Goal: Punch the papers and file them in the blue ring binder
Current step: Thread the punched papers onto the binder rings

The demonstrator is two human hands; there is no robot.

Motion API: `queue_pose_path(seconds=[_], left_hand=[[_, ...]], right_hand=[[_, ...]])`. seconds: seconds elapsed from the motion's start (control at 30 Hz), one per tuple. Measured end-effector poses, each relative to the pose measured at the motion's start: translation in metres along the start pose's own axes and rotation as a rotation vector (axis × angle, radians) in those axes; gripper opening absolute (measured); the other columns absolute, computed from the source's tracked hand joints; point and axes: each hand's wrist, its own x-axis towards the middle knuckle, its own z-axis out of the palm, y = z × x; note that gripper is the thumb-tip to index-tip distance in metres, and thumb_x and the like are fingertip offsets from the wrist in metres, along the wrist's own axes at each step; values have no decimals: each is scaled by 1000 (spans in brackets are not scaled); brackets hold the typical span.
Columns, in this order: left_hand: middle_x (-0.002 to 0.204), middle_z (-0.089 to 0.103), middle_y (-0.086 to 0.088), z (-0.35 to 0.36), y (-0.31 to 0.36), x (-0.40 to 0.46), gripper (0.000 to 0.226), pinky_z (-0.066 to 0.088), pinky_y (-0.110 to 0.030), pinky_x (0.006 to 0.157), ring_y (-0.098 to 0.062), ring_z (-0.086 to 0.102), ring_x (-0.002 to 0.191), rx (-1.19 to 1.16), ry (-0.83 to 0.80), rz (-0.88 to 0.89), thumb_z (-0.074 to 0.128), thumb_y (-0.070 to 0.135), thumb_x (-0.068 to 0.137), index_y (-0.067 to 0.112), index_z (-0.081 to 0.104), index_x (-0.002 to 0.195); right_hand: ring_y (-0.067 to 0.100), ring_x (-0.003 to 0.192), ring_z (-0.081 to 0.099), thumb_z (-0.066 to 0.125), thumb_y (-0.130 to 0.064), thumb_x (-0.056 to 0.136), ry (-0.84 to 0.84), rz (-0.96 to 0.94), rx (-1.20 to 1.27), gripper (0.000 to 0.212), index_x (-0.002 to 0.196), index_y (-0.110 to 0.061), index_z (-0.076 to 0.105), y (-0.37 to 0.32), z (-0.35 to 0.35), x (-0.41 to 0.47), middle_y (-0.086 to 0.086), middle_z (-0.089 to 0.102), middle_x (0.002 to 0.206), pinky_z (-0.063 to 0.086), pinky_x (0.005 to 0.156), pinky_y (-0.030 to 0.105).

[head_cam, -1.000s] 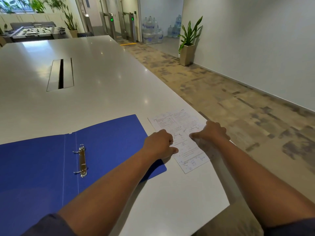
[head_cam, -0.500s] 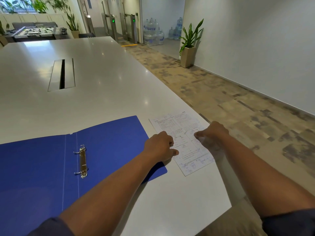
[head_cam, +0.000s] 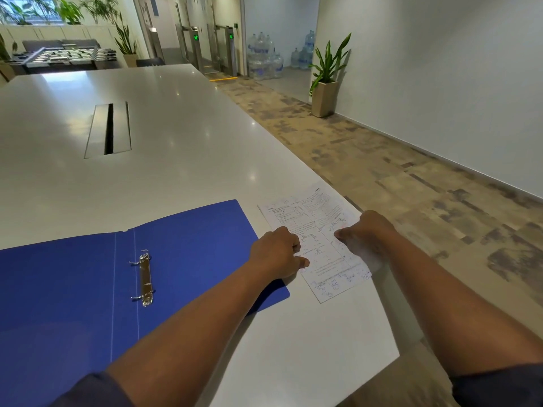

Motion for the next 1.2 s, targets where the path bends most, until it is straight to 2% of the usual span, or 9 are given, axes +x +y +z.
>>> queue_pose_path(seconds=[0.1,0.2,0.33,0.43,0.57,0.77,0.87,1.03,1.2], left_hand=[[110,56,10,0,0,0,41,45,-34,72,-15,58,97,-2,0,-1,75,58,80,27,65,104],[110,57,10,0,-1,0,41,47,-34,73,-16,59,97,-2,1,4,75,59,80,26,66,104],[112,57,10,1,-2,-1,44,45,-33,72,-16,58,98,-10,-5,4,75,59,80,26,67,107],[112,58,11,1,-2,-2,44,44,-33,71,-15,58,97,-19,-5,-6,75,59,80,26,67,108],[111,57,12,2,-2,-2,45,45,-33,72,-15,59,97,-24,-2,-5,75,59,80,26,67,108],[107,60,13,4,-4,-3,43,43,-32,70,-14,60,94,-60,21,-3,77,59,78,27,66,105],[103,58,15,5,-5,-4,42,42,-30,68,-12,58,91,-98,28,-12,77,58,78,27,65,105],[125,57,6,6,-11,-10,44,50,-34,93,-16,60,116,-405,70,-44,76,37,87,19,60,123],[152,36,6,-29,-15,-23,68,35,-32,112,-13,40,134,-884,330,-149,58,25,101,21,20,157]], right_hand=[[24,84,71,91,-33,66,-35,-45,146,83,137,-14,51,-2,-5,0,6,73,108,52,57,30],[29,91,74,88,-31,76,-136,-57,401,80,140,-9,46,-9,-10,-1,15,69,113,63,70,41],[8,23,44,68,-22,83,0,37,486,25,100,-9,55,-19,-14,-3,4,51,68,36,36,17],[17,46,55,67,-11,86,24,-52,359,15,74,-5,60,-19,-23,-2,9,57,69,40,46,23],[27,76,64,57,-6,81,60,-195,-114,16,88,-13,69,-19,-29,-14,4,68,83,43,60,28],[31,89,62,48,-5,88,137,-259,-263,25,99,-21,63,-20,-19,-25,4,63,98,43,67,33],[29,80,59,47,-6,89,185,-281,-209,22,76,-21,54,-21,-26,-29,4,62,87,36,57,31],[27,69,58,57,-7,94,183,-346,15,29,66,-15,52,-30,-51,-37,3,57,67,42,62,32],[17,33,41,57,-6,99,65,-320,412,20,81,-9,64,-45,-68,-52,3,47,46,37,41,24]])
